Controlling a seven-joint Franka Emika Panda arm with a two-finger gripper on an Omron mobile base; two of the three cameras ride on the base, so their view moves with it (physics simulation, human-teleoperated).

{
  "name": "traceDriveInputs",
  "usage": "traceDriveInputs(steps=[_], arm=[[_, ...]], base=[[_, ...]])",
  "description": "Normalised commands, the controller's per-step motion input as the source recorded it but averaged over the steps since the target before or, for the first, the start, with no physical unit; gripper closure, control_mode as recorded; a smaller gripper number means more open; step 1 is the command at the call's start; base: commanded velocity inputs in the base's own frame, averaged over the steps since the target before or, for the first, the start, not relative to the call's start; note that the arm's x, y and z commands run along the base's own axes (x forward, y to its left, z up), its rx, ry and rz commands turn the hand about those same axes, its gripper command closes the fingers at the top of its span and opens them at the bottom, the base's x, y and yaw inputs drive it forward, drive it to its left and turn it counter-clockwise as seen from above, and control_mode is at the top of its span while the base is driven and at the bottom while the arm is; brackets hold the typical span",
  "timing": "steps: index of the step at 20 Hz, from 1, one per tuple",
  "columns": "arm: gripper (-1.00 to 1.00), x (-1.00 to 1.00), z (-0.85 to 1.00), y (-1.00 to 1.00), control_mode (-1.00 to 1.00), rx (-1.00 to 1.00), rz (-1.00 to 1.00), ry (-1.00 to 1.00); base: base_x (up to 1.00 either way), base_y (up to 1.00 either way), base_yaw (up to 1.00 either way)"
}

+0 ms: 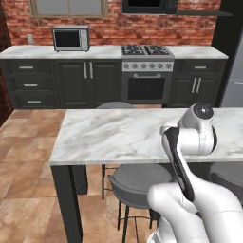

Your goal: Place the large bottle from the dining counter next to the other large bottle outside the sink, and place the small bottle from the dining counter next to the other small bottle inside the sink.

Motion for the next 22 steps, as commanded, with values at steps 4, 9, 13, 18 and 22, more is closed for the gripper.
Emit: traceDriveInputs(steps=[4,9,13,18,22], arm=[[-1.00,0.07,-0.08,0.07,-1.00,0.00,0.00,0.00],[-1.00,0.00,-0.02,0.00,-1.00,0.00,0.00,0.00],[-1.00,0.00,-0.02,-0.01,-1.00,0.00,0.00,0.00],[-1.00,0.13,-0.03,-0.09,-1.00,0.00,0.00,0.00],[-1.00,0.23,-0.03,-0.21,-1.00,0.00,0.00,0.00]], base=[[0.00,0.00,0.00],[0.00,0.00,0.00],[0.00,0.00,0.00],[0.00,0.00,0.00],[0.00,0.00,0.00]])
